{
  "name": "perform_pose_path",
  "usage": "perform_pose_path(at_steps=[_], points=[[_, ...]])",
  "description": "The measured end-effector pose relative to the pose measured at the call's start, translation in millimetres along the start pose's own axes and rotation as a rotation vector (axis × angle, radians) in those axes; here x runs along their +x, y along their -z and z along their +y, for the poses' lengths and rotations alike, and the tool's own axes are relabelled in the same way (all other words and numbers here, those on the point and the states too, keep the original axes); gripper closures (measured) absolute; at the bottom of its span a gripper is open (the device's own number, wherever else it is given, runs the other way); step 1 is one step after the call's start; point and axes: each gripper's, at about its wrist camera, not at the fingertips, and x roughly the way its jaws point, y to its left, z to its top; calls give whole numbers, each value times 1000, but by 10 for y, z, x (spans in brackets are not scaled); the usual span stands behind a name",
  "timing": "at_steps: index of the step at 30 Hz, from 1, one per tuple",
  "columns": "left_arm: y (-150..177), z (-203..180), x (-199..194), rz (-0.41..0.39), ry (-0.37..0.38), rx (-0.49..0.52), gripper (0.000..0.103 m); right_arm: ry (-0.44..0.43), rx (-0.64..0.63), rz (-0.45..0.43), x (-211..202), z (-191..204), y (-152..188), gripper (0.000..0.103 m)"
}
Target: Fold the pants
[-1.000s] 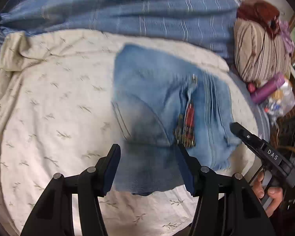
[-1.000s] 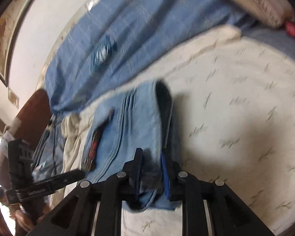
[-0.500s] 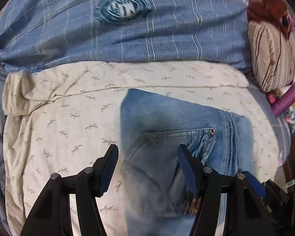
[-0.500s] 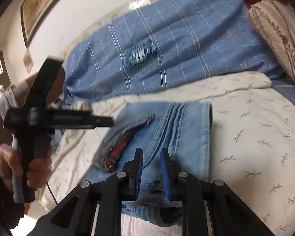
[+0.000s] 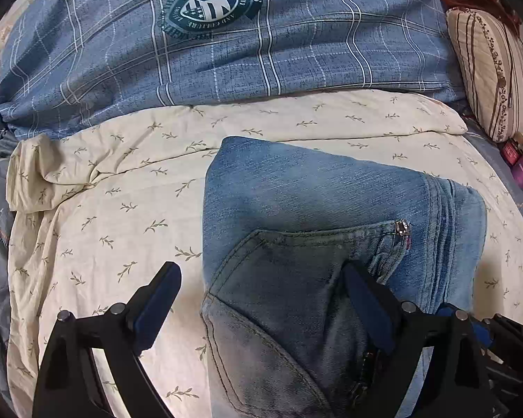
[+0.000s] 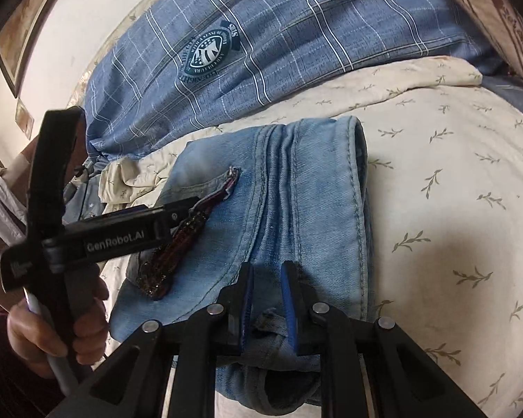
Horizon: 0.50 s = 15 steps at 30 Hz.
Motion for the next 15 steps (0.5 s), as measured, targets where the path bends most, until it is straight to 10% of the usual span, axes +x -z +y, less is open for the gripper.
perform_pose_path(at_steps=[15], points=[[117,22,-16,-99,-23,-36,0,4,-18,4,17,-2,3,83]])
